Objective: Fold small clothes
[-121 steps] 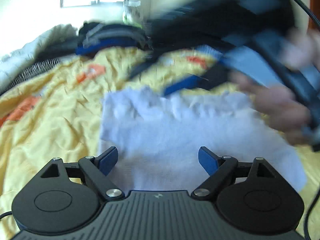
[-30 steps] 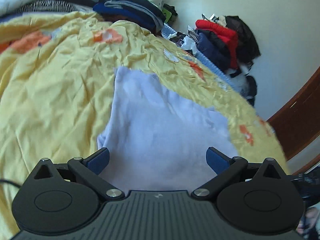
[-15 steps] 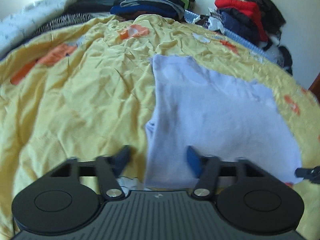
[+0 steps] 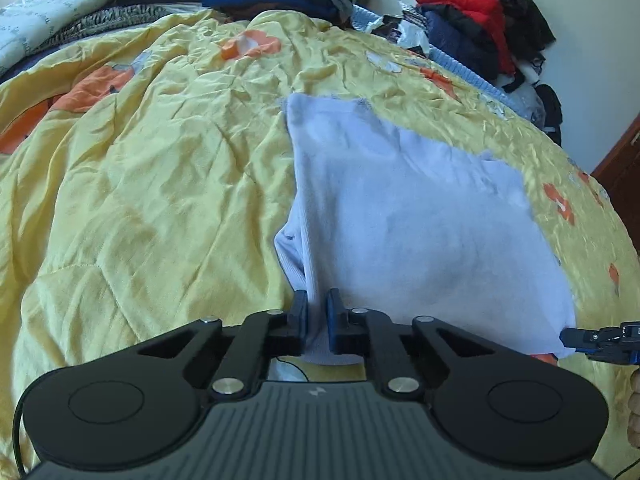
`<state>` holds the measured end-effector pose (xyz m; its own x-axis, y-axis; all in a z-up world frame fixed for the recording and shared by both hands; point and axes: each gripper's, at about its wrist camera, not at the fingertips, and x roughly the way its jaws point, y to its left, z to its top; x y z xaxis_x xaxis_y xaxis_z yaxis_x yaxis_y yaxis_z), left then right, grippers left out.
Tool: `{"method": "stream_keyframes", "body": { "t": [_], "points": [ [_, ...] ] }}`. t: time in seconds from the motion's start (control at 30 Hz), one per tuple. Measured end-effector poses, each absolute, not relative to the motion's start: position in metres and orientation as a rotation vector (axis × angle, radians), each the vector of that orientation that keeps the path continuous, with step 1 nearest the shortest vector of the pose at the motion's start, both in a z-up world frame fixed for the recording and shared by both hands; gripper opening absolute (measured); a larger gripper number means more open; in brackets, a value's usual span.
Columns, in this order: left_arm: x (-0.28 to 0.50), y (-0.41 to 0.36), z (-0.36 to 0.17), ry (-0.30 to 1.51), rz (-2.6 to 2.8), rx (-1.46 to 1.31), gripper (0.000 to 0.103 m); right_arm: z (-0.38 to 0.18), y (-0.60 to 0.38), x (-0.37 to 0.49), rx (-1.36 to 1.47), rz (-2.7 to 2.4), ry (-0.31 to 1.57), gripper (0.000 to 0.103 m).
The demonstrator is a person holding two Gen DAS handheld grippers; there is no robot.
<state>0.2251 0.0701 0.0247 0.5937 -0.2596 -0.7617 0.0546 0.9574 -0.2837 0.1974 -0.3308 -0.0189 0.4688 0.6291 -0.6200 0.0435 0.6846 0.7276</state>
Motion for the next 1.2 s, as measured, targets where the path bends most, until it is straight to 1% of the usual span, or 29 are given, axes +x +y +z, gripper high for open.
{"method": "stream_keyframes", "body": {
  "t": [0.03, 0.2, 0.27, 0.4, 0.43, 0.47, 0.5, 0.57, 0.6, 0.63, 0.7, 0.73, 0.8, 0.9, 0.97, 1.0, 1.03, 1.07, 1.1, 1.2],
  "points": [
    [0.226, 0.069, 0.026, 0.922, -0.188, -0.223, 0.006, -0.02, -0.329, 0.198, 0.756, 0.404, 1.041, 0.005],
    [0.232, 0.069, 0.037, 0.961, -0.222, -0.117, 0.004, -0.01, -0.334, 0.196, 0.702, 0.386, 1.04, 0.004],
    [0.235, 0.071, 0.032, 0.986, -0.21, -0.099, 0.003, -0.015, -0.337, 0.195, 0.695, 0.366, 1.048, 0.001],
    [0.233, 0.066, 0.027, 0.964, -0.201, -0.076, 0.003, -0.018, -0.333, 0.193, 0.708, 0.367, 1.036, 0.002],
    [0.232, 0.062, 0.028, 0.96, -0.202, -0.046, 0.005, -0.017, -0.332, 0.193, 0.703, 0.367, 1.037, 0.003],
    [0.231, 0.059, 0.031, 0.951, -0.202, -0.016, 0.008, -0.016, -0.332, 0.194, 0.709, 0.368, 1.042, 0.018],
    [0.229, 0.059, 0.035, 0.943, -0.202, -0.003, 0.008, -0.014, -0.336, 0.194, 0.735, 0.366, 1.05, 0.019],
    [0.224, 0.059, 0.048, 0.922, -0.177, 0.035, 0.01, -0.005, -0.345, 0.194, 0.775, 0.361, 1.032, 0.034],
    [0.219, 0.059, 0.057, 0.89, -0.158, 0.044, 0.011, 0.003, -0.351, 0.191, 0.796, 0.34, 0.991, 0.038],
    [0.213, 0.057, 0.066, 0.849, -0.165, 0.035, 0.011, 0.012, -0.356, 0.189, 0.817, 0.333, 0.935, 0.039],
    [0.204, 0.047, 0.078, 0.785, -0.216, 0.009, 0.012, 0.027, -0.352, 0.192, 0.819, 0.361, 0.882, 0.039],
    [0.201, 0.037, 0.078, 0.766, -0.242, 0.004, 0.016, 0.031, -0.344, 0.195, 0.816, 0.391, 0.877, 0.039],
    [0.2, 0.015, 0.066, 0.766, -0.286, 0.034, 0.029, 0.032, -0.321, 0.205, 0.81, 0.477, 0.904, 0.04],
    [0.208, -0.007, 0.032, 0.824, -0.237, 0.136, 0.03, 0.022, -0.288, 0.22, 0.726, 0.489, 0.955, 0.04],
    [0.201, 0.0, 0.02, 0.786, -0.251, 0.141, 0.03, 0.01, -0.279, 0.227, 0.654, 0.422, 0.977, 0.04],
    [0.198, 0.003, 0.019, 0.777, -0.263, 0.143, 0.03, 0.002, -0.278, 0.229, 0.618, 0.368, 0.994, 0.033],
    [0.197, 0.007, 0.019, 0.784, -0.271, 0.137, 0.03, -0.007, -0.282, 0.229, 0.641, 0.364, 0.991, 0.021],
    [0.198, 0.011, 0.019, 0.796, -0.284, 0.118, 0.031, -0.013, -0.289, 0.227, 0.687, 0.359, 0.984, 0.01],
    [0.2, 0.017, 0.02, 0.8, -0.294, 0.093, 0.031, -0.019, -0.295, 0.227, 0.724, 0.348, 0.991, 0.002],
    [0.2, 0.022, 0.019, 0.785, -0.302, 0.061, 0.031, -0.028, -0.308, 0.227, 0.824, 0.338, 1.019, 0.002]
  ]
}}
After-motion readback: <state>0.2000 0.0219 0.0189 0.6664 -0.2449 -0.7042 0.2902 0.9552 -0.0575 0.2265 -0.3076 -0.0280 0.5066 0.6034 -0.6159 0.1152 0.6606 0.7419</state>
